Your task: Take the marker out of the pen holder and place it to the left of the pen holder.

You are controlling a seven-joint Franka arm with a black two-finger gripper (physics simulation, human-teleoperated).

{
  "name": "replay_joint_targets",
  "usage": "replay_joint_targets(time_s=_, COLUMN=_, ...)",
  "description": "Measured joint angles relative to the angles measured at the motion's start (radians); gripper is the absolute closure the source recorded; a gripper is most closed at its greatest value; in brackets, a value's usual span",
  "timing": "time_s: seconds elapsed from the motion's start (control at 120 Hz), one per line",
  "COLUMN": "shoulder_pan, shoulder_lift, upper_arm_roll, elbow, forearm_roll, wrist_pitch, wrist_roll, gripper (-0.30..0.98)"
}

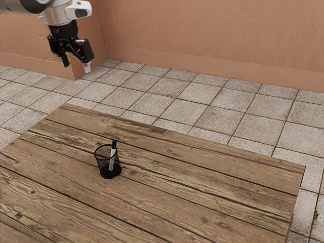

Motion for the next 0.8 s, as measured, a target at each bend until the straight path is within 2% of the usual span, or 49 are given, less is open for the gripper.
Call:
replay_joint_targets(time_s=0.267, shoulder_pan=0.009, shoulder_lift=0.007, upper_arm_roll=0.002, elbow=0.008, forearm_roll=0.001, wrist_pitch=0.002, wrist_roll=0.002, gripper=0.00)
replay_joint_targets(time_s=0.383, shoulder_pan=0.002, shoulder_lift=0.140, upper_arm_roll=-0.018, elbow=0.064, forearm_roll=0.004, wrist_pitch=0.092, wrist_roll=0.009, gripper=0.00)
replay_joint_targets(time_s=0.492, shoulder_pan=-0.119, shoulder_lift=0.305, upper_arm_roll=-0.042, elbow=0.120, forearm_roll=0.078, wrist_pitch=0.187, wrist_roll=0.019, gripper=0.00)
replay_joint_targets(time_s=0.567, shoulder_pan=-0.195, shoulder_lift=0.375, upper_arm_roll=-0.050, elbow=0.155, forearm_roll=0.144, wrist_pitch=0.211, wrist_roll=0.035, gripper=0.00)
replay_joint_targets(time_s=0.658, shoulder_pan=-0.257, shoulder_lift=0.420, upper_arm_roll=-0.048, elbow=0.184, forearm_roll=0.222, wrist_pitch=0.170, wrist_roll=0.067, gripper=0.00)
replay_joint_targets(time_s=0.733, shoulder_pan=-0.329, shoulder_lift=0.458, upper_arm_roll=-0.006, elbow=0.189, forearm_roll=0.319, wrist_pitch=0.084, wrist_roll=0.091, gripper=0.00)
replay_joint_targets(time_s=0.8, shoulder_pan=-0.345, shoulder_lift=0.519, upper_arm_roll=0.024, elbow=0.194, forearm_roll=0.370, wrist_pitch=0.056, wrist_roll=0.125, gripper=0.00)
